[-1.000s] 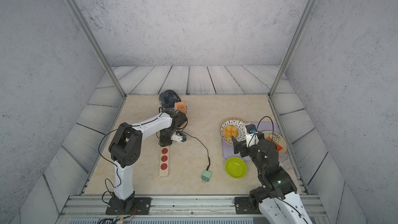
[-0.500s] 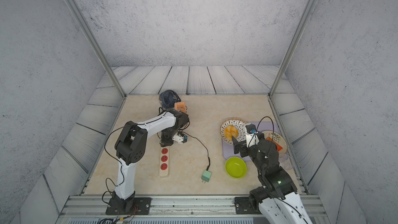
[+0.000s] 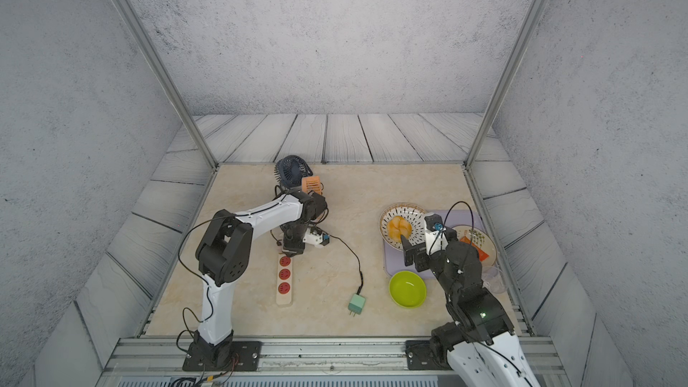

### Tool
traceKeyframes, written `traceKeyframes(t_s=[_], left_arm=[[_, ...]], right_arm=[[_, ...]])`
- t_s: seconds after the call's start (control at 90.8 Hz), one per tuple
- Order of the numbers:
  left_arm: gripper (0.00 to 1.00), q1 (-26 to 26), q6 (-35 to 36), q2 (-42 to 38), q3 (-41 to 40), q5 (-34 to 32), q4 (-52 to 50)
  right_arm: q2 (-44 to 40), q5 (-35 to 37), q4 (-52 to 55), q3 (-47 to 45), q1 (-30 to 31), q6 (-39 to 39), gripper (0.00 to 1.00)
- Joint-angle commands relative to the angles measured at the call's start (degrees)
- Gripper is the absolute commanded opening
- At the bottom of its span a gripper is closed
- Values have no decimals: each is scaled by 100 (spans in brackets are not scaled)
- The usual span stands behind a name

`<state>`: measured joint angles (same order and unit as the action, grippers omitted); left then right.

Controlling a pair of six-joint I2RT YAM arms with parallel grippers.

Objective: Plug the desk fan into the power strip
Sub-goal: Insert the plug into the socket.

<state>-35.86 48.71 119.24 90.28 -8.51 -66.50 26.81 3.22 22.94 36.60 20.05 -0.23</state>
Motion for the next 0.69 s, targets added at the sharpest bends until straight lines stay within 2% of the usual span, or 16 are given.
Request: traceKeyframes(t_s=[0.0,0.077,0.363,0.517,0.682], left_arm=[[64,-93,81,-79,58,976,110],[69,-105,98,-267,56,1013,69],[76,-126,26,-1044,183,1264,-398],[76,-37,34,-1547,22,1278,-423],[73,351,99,-1864,-147,1261,-301]], right_arm=[[-76,81,-40,-39,-11,-25,99],[-53,39,-40,-23,-11,-24,99],[-61,59,-30,-26,-13,-22,99],[-46,79,-43,-39,-13,-31,99],[-50,82,-37,-39,-13,-20,99]])
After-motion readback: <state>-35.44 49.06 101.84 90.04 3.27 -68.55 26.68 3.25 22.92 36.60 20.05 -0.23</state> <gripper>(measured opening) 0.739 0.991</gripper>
